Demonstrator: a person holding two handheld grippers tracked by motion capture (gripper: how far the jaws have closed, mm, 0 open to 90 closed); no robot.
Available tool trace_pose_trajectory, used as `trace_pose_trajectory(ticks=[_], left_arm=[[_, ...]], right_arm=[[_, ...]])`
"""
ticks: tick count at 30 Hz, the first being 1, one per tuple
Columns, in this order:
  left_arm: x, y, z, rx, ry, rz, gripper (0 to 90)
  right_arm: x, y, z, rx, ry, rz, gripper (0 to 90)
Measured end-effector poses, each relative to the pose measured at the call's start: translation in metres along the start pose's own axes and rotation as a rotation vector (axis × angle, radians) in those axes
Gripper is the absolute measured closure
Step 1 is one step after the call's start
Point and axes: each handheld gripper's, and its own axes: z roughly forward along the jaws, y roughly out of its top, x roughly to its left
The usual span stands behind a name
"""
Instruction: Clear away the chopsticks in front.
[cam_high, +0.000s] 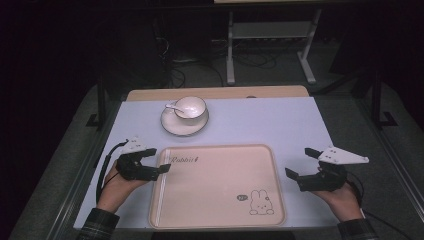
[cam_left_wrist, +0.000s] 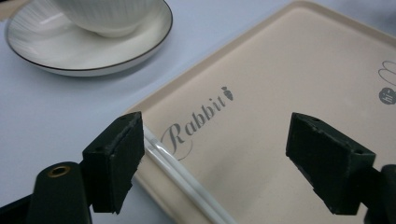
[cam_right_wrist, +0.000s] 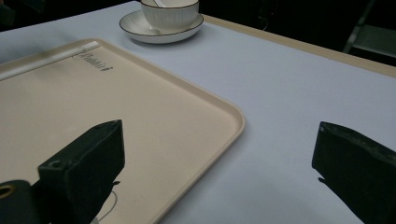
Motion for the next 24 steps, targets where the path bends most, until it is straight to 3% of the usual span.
trace_pose_trajectory(ticks=[13,24], left_arm=[[0.000,-0.022,-0.025,-0.070,0.049,0.027,9.1],[0.000,-0.028,-0.022,-0.061,0.032,0.036,8.8]], right_arm=[[-0.001,-0.001,0.000,0.000,0.001,0.001,1.8],[-0.001,-0.002,0.001,0.004,0.000,-0.005,1.8]])
